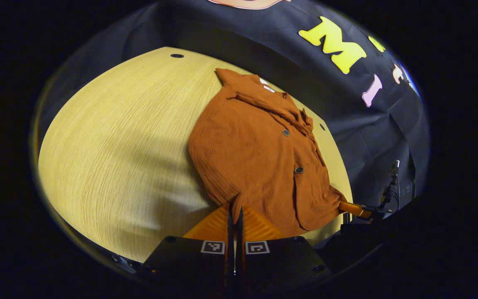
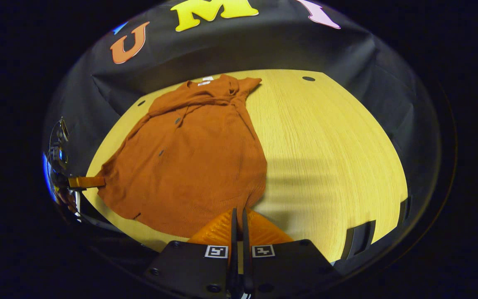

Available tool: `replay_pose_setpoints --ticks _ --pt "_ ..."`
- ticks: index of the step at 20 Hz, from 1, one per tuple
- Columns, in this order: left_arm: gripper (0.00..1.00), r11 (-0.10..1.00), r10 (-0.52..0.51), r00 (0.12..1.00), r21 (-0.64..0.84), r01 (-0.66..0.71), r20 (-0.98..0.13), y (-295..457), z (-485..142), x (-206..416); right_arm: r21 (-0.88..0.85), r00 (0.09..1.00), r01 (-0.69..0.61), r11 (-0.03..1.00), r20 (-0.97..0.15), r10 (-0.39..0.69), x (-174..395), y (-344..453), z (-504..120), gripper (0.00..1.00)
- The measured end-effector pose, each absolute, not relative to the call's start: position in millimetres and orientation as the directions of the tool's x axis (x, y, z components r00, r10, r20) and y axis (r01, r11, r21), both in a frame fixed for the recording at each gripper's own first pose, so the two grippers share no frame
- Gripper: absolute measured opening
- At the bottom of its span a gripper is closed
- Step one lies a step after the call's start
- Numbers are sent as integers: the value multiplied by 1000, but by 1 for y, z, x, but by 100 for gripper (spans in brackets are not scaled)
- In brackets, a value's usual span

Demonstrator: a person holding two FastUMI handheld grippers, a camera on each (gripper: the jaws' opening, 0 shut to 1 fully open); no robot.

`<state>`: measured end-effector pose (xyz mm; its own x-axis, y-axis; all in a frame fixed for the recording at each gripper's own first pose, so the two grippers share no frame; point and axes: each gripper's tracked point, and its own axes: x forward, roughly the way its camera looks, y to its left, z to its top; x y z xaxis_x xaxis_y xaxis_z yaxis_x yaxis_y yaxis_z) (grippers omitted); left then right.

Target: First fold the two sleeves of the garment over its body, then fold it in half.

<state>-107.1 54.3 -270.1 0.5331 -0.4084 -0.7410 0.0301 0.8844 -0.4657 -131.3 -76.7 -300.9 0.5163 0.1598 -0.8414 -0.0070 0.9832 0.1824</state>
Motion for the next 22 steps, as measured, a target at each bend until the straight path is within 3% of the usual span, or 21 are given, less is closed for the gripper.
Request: replay_pose_setpoints --ticks 1,7,13,17,22 --pt "4 883 -414 544 -468 43 -730 51 -261 -101 181 531 -3 984 -833 155 -124 -77 -295 0" --pt "4 877 -441 653 -451 166 -616 39 -179 -31 206 649 -23 978 -741 171 -49 -82 -235 1" --pt "4 862 -428 774 -468 195 -466 31 -100 74 216 762 -71 974 -618 193 59 -90 -160 0" --pt "4 866 -410 805 -460 196 -428 34 -73 152 203 790 -122 972 -573 219 149 -81 -135 1" --pt "4 837 -399 797 -536 114 -453 35 -84 266 140 779 -169 976 -588 219 264 -66 -159 0"
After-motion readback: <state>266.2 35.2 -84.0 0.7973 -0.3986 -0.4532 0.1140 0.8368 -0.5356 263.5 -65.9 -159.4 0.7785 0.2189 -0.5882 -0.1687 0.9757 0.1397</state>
